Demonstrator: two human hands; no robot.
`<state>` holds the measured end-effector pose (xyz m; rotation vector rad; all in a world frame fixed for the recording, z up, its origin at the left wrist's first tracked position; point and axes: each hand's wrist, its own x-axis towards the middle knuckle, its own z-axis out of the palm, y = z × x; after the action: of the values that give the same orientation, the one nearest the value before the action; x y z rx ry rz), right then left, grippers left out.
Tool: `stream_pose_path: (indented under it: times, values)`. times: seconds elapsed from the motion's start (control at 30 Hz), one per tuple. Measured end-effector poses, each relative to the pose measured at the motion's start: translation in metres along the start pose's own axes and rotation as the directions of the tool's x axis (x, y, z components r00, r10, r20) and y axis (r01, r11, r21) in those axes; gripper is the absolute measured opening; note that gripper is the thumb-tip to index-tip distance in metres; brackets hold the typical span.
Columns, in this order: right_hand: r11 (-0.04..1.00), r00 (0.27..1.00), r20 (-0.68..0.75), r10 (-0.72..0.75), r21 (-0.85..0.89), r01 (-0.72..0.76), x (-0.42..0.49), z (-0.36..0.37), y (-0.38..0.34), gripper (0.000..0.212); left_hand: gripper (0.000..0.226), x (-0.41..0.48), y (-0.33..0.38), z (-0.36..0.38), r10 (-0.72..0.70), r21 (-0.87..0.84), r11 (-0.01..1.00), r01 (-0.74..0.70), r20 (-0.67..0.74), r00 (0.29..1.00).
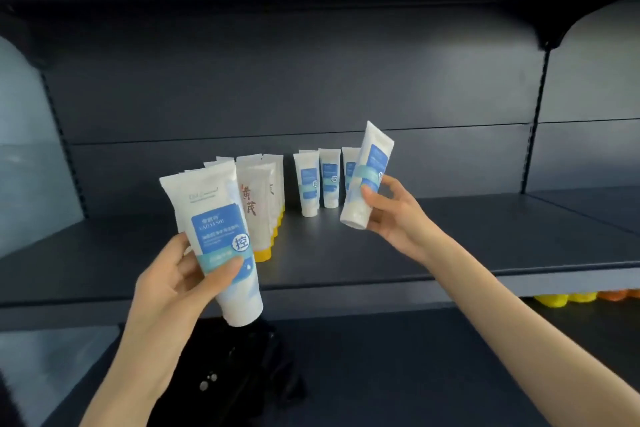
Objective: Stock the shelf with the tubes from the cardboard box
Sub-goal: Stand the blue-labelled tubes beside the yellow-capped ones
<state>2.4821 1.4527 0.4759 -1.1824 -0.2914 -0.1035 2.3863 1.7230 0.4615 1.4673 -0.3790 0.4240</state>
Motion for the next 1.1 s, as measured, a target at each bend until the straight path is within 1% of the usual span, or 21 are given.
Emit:
stream_pose_path:
  times: [0.1,0.2,0.27,0.33,0.4,0.5,0.63,0.8,1.1]
  values:
    - [0.99,1.0,-0.021,0.006,-0.139,-0.009,0.053,-0.019,0.005,0.032,0.035,0.014,-0.003,0.009,0.029,0.035,0.999,-0.028,-0.027,0.999]
    - [0.94,0.999,-0.032,0.001,-0.341,-0.012,0.097,-0.033,0.013,0.036,0.034,0.03,-0.007,0.01,0.048,0.083,0.996,-0.041,-0.079,0.996]
    - [0.906,0.999,-0.033,0.009,-0.422,-0.022,0.122,-0.041,0.023,0.036,0.034,0.039,-0.009,0.008,0.064,0.11,0.993,-0.052,-0.107,0.992]
    - [0.863,1.0,-0.03,-0.003,-0.506,-0.012,0.144,-0.049,0.036,0.042,0.035,0.044,-0.011,0.008,0.08,0.138,0.989,-0.061,-0.132,0.988]
    - [0.8,1.0,0.002,-0.013,-0.599,0.011,0.162,-0.055,0.048,0.052,0.035,0.048,-0.014,0.009,0.085,0.161,0.985,-0.06,-0.153,0.985]
    - [0.719,1.0,-0.004,0.0,-0.695,-0.003,0.181,-0.06,0.06,0.057,0.037,0.051,-0.021,0.008,0.068,0.192,0.981,-0.037,-0.159,0.985]
    - [0.658,0.998,-0.058,-0.029,-0.753,-0.024,0.199,-0.064,0.076,0.059,0.039,0.057,-0.026,0.004,0.046,0.202,0.979,-0.02,-0.121,0.992]
    - [0.597,0.99,-0.109,-0.084,-0.802,-0.038,0.207,-0.059,0.092,0.055,0.039,0.067,-0.026,0.002,0.036,0.209,0.978,-0.019,-0.08,0.996]
    - [0.575,0.979,-0.176,-0.099,-0.813,-0.088,0.221,-0.057,0.096,0.051,0.042,0.072,-0.035,-0.007,-0.003,0.187,0.982,0.018,-0.079,0.997]
